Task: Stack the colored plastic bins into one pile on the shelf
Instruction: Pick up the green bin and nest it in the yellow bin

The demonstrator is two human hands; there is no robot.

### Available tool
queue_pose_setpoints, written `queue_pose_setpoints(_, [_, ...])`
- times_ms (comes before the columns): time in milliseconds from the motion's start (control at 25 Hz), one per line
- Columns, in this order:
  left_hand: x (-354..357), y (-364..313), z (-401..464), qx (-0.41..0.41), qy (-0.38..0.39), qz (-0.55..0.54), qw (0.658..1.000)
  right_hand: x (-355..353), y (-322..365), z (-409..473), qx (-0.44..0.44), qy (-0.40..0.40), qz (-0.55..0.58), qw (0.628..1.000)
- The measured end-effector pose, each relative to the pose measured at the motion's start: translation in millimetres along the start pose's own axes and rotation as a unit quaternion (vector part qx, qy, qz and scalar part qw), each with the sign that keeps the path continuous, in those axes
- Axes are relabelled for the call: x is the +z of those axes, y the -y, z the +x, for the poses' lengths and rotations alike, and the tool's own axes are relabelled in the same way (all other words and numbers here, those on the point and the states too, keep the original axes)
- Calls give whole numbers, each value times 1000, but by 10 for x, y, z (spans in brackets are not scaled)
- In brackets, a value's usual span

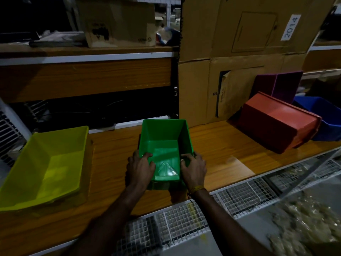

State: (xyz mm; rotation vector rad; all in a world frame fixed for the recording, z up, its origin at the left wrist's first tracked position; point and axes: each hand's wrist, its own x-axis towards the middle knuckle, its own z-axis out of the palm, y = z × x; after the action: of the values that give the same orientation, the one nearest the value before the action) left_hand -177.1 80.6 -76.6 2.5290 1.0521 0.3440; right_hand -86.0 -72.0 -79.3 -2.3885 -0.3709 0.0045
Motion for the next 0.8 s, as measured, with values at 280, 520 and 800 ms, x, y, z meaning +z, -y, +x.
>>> queue_pose_setpoints(280, [97,-183,48,-30,-23,6,999,20,-47,132,-17,8,-11,1000])
queue_pose_setpoints(520, [75,-206,65,-37,-17,-23,999,1,45,121,11,21,0,1000])
queue_pose_setpoints(800, [-121,-22,-56,-12,-41,-48,998,63,326,-181,55,-18,17,998])
